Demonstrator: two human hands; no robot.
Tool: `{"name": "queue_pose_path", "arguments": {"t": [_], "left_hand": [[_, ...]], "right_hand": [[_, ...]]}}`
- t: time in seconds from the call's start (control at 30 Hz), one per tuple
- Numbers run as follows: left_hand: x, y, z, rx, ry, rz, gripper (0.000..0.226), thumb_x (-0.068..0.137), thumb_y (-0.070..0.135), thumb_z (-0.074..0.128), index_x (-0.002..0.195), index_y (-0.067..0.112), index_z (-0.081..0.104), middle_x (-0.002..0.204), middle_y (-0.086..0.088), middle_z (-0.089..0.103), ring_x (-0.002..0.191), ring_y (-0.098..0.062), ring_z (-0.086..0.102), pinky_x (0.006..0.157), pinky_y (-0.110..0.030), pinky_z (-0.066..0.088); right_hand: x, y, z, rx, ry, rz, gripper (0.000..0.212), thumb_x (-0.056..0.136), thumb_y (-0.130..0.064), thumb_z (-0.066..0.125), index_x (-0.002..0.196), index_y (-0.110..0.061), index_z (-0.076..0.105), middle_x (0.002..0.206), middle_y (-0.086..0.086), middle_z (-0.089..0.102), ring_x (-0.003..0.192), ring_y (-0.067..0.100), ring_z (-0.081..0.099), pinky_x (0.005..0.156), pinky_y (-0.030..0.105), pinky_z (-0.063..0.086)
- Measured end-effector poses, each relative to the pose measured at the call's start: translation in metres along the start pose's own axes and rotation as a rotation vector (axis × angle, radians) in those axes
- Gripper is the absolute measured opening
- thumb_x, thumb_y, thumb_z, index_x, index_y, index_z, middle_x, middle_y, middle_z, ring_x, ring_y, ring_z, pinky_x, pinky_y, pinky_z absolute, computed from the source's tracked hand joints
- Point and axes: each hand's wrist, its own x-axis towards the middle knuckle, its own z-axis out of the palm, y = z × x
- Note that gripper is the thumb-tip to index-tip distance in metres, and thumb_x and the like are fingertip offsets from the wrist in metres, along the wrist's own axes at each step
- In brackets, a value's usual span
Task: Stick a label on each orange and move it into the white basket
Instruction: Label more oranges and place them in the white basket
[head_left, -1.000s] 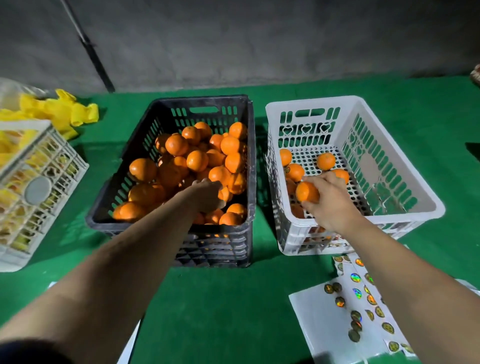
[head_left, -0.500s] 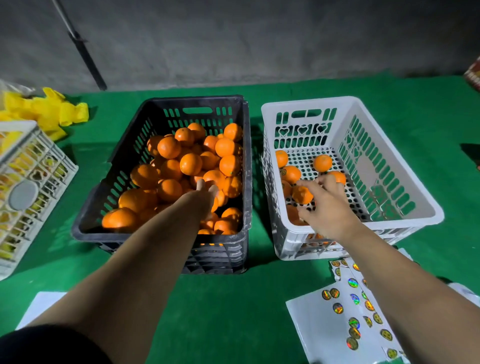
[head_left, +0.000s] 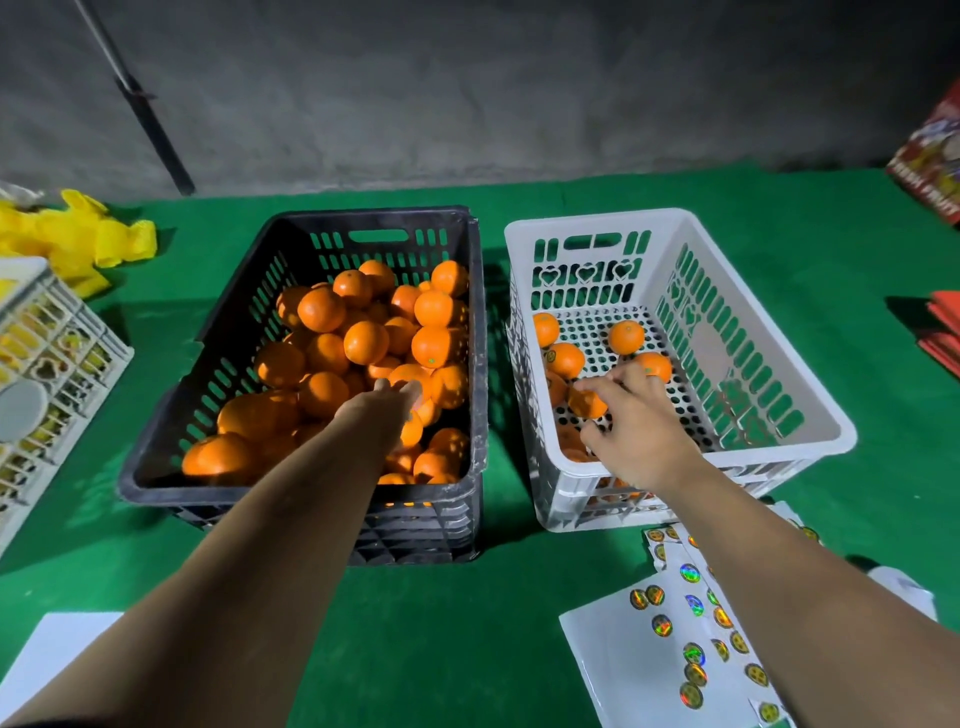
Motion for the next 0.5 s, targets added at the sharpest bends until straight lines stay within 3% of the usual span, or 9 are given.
{"name": "queue_pose_path", "arguments": {"t": [0.1,0.23,0.3,0.37,0.5], "left_hand": [[0.000,-0.001,-0.005,-0.032,-0.039,0.000,0.099,0.088,0.027,0.081,0.161,0.024,0.014,0.152,-0.023,0.028,0.099,-0.031,0.066,0.079,-0.039,0.063],[-0.018,0.008,-0.028,-0.275,0.127,0.121,0.070,0.098,0.039,0.069,0.156,0.014,0.036,0.152,-0.021,0.034,0.100,-0.020,0.056,0.079,-0.025,0.051],[-0.038,0.014,-0.034,-0.392,0.314,0.166,0.081,0.085,0.039,0.084,0.151,0.025,0.041,0.146,-0.016,0.033,0.106,-0.028,0.051,0.083,-0.030,0.046],[-0.070,0.025,-0.031,-0.496,0.493,0.296,0.083,0.078,0.040,0.089,0.147,0.035,0.043,0.139,-0.006,0.034,0.112,-0.018,0.041,0.091,-0.029,0.042],[-0.148,0.053,0.002,-0.687,0.628,0.612,0.074,0.079,0.044,0.087,0.138,0.052,0.043,0.132,0.011,0.033,0.111,0.006,0.042,0.094,-0.007,0.040]], "right_hand": [[0.000,0.000,0.000,-0.004,0.001,0.017,0.049,0.094,-0.029,0.062,0.142,-0.031,0.055,0.129,-0.003,0.037,0.121,0.022,0.031,0.111,0.038,0.032],[0.000,-0.001,-0.002,0.013,-0.019,0.012,0.049,0.094,-0.031,0.060,0.143,-0.032,0.053,0.129,-0.004,0.037,0.123,0.021,0.031,0.112,0.040,0.033],[-0.001,-0.001,-0.002,0.010,-0.015,0.002,0.048,0.095,-0.031,0.059,0.143,-0.032,0.053,0.128,-0.004,0.038,0.123,0.022,0.032,0.113,0.041,0.034],[-0.003,-0.003,-0.004,0.009,0.004,-0.014,0.046,0.096,-0.030,0.059,0.142,-0.028,0.054,0.125,-0.004,0.041,0.120,0.022,0.035,0.112,0.041,0.035],[-0.017,-0.014,-0.009,0.001,0.129,-0.105,0.040,0.098,-0.020,0.061,0.137,-0.013,0.059,0.122,0.008,0.049,0.113,0.029,0.042,0.103,0.047,0.039]]}}
